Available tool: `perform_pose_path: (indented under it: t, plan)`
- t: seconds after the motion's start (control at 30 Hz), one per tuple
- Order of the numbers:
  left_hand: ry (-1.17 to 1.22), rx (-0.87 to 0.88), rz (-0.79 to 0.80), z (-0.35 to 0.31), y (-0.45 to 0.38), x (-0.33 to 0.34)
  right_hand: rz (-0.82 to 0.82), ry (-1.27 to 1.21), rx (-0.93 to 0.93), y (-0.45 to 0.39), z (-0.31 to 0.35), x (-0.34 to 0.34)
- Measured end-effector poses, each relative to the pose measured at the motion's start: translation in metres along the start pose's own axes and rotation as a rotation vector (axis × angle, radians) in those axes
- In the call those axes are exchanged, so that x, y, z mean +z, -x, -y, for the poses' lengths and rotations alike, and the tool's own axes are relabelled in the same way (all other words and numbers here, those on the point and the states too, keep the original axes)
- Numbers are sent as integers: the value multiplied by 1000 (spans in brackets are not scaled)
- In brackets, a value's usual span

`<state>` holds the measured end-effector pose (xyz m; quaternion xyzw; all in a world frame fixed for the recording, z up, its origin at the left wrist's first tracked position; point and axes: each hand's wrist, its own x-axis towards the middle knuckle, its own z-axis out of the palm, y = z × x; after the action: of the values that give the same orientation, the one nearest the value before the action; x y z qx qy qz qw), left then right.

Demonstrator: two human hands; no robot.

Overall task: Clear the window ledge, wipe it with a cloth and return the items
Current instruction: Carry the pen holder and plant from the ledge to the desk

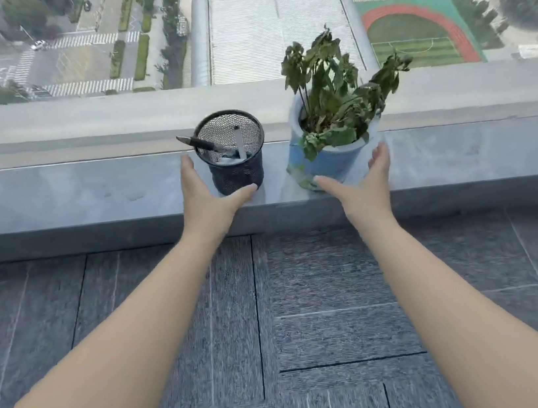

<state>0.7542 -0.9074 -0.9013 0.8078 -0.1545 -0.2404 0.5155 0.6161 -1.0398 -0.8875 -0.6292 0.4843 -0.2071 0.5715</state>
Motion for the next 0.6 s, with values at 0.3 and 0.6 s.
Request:
perform_pose_path:
  t: [0.3,0.6]
  plan:
    - [137,32,-5,6,-40,11,-38,-116,-101,-40,-18,25]
    - [99,64,-39,5,-54,9,-137,-121,-170,-49,-25,32]
